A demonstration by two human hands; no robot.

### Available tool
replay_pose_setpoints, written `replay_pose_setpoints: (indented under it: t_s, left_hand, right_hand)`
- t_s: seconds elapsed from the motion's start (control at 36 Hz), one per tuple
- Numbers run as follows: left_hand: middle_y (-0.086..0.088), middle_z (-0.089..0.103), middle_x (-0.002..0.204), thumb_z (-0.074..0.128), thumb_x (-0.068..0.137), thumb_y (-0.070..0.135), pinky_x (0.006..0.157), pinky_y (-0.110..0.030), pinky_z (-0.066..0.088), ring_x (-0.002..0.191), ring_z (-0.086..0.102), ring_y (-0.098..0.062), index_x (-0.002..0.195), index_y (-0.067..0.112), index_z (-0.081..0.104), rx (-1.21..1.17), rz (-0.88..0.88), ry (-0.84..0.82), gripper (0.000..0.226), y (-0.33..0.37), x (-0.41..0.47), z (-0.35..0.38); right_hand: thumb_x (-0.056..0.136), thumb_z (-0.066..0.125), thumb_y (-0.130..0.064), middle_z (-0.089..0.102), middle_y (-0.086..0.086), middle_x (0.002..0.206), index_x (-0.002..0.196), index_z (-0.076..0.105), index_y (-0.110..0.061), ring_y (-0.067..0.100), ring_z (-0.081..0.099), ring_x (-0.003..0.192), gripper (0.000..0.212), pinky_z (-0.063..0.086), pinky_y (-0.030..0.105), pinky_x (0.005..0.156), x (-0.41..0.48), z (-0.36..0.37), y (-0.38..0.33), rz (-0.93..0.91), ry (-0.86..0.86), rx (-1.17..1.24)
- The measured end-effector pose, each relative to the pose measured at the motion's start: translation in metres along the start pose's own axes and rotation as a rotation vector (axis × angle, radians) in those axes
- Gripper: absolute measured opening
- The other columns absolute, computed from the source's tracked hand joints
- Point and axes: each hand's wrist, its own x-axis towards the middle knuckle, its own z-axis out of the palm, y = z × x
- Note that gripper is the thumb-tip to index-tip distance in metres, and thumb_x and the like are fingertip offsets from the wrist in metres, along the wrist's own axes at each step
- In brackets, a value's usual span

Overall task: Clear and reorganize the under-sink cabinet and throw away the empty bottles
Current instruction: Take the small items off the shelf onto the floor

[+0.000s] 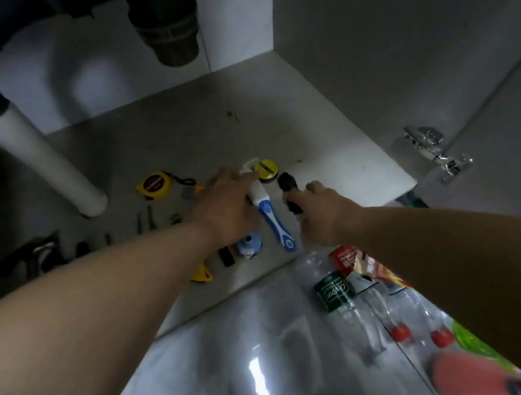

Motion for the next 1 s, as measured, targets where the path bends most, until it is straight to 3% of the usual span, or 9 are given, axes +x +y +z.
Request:
replay_pose_setpoints:
  t_s: [0.19,0.28,0.36,0.44,0.58,0.75,0.83,0.89,1.0]
  left_hand:
    - [-0.009,0.019,0.166,0.044,0.103,0.040,0.124,-0.047,0.016,0.151,0.019,-0.032,0.158,0.034,0.024,0.145,0.014,-0.061,0.059,0.012,0.065,0.014]
    - [-0.013,0.033,0.158,0.048,0.100,0.036,0.119,-0.044,0.024,0.143,0.033,-0.035,0.156,0.034,0.030,0.235,0.015,-0.108,0.059,0.025,0.076,0.017]
    - [-0.017,0.040,0.148,0.059,0.095,0.023,0.116,-0.044,0.029,0.134,0.039,-0.037,0.148,0.025,0.046,0.340,-0.012,-0.103,0.054,0.038,0.076,0.019]
    - [-0.019,0.045,0.134,0.063,0.090,0.013,0.111,-0.044,0.031,0.123,0.044,-0.038,0.128,0.014,0.057,0.398,-0.033,-0.047,0.039,0.049,0.074,0.022]
    - [-0.021,0.046,0.134,0.051,0.095,0.010,0.108,-0.042,0.032,0.124,0.044,-0.038,0.138,0.013,0.050,0.413,-0.035,0.003,0.042,0.061,0.074,0.031]
    - [-0.018,0.058,0.125,0.050,0.097,0.023,0.101,-0.044,0.035,0.118,0.050,-0.036,0.134,0.020,0.047,0.524,0.083,0.022,0.038,0.075,0.045,0.037]
    - [-0.015,0.061,0.118,0.054,0.095,0.037,0.097,-0.045,0.038,0.115,0.052,-0.036,0.123,0.023,0.052,0.425,0.128,0.097,0.032,0.089,0.024,0.033]
    - [-0.013,0.060,0.114,0.059,0.091,0.045,0.092,-0.042,0.042,0.111,0.054,-0.036,0.122,0.025,0.054,0.278,0.177,0.123,0.037,0.099,0.007,0.027]
    - [-0.006,0.049,0.116,0.067,0.085,0.049,0.083,-0.043,0.053,0.101,0.058,-0.033,0.126,0.032,0.052,0.051,0.256,0.037,0.048,0.116,-0.036,0.015]
  right_hand:
    - [0.099,0.049,-0.026,0.053,0.010,0.114,0.124,0.058,-0.013,0.028,0.052,0.104,0.029,0.053,0.045,0.086,-0.005,0.023,0.021,-0.025,0.256,-0.019]
    - [0.099,0.051,-0.024,0.055,0.009,0.107,0.123,0.056,-0.018,0.027,0.055,0.098,0.025,0.054,0.043,0.082,-0.018,0.025,0.034,-0.031,0.311,0.045]
    - [0.095,0.056,-0.016,0.057,0.007,0.098,0.106,0.058,-0.017,0.025,0.056,0.088,0.012,0.053,0.039,0.075,-0.032,0.026,0.044,-0.030,0.370,0.119]
    - [0.090,0.059,-0.006,0.058,0.006,0.092,0.097,0.060,-0.018,0.023,0.055,0.085,0.013,0.052,0.039,0.072,-0.050,0.026,0.051,-0.023,0.398,0.228]
    - [0.088,0.060,-0.003,0.062,-0.002,0.087,0.088,0.060,-0.023,0.018,0.054,0.084,0.020,0.049,0.035,0.067,-0.081,0.034,0.057,-0.040,0.436,0.361]
    - [0.085,0.064,-0.004,0.064,-0.018,0.080,0.084,0.061,-0.028,-0.004,0.058,0.075,0.025,0.040,0.009,0.062,-0.118,0.059,0.051,0.009,0.389,0.603]
    - [0.085,0.065,-0.002,0.064,-0.015,0.084,0.086,0.063,-0.023,-0.004,0.057,0.076,0.022,0.038,0.006,0.065,-0.145,0.071,0.047,-0.030,0.307,0.636]
    - [0.084,0.065,-0.004,0.064,-0.011,0.086,0.087,0.063,-0.023,0.000,0.057,0.075,0.020,0.043,0.014,0.065,-0.164,0.080,0.047,-0.024,0.265,0.629]
    - [0.082,0.065,-0.009,0.063,-0.008,0.090,0.089,0.065,-0.024,0.001,0.054,0.072,0.017,0.043,0.016,0.066,-0.201,0.100,0.055,0.009,0.147,0.505]
